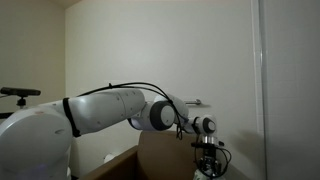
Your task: Use the towel to wipe the arm rest
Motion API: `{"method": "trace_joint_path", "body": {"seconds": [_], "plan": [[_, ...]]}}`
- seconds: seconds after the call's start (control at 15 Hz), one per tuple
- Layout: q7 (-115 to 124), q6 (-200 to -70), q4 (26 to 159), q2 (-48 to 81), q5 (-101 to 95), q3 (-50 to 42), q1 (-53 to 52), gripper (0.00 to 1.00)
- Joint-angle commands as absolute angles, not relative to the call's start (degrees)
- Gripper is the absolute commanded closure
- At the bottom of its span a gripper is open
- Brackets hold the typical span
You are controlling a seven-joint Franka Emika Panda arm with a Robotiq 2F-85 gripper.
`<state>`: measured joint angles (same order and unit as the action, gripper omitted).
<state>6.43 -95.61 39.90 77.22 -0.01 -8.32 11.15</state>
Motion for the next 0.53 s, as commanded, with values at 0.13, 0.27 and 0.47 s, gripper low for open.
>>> {"method": "trace_joint_path", "body": {"seconds": [0.13, 0.27, 0.47], "plan": [[7.0, -94.7, 36.6, 79.7, -1.4, -9.2, 9.6, 0.89], [8.2, -93.4, 32.6, 82.0, -2.0, -8.9, 10.2, 0.9], [7.5, -90.8, 28.6, 83.8, -1.3, -8.1, 11.1, 0.89]]}}
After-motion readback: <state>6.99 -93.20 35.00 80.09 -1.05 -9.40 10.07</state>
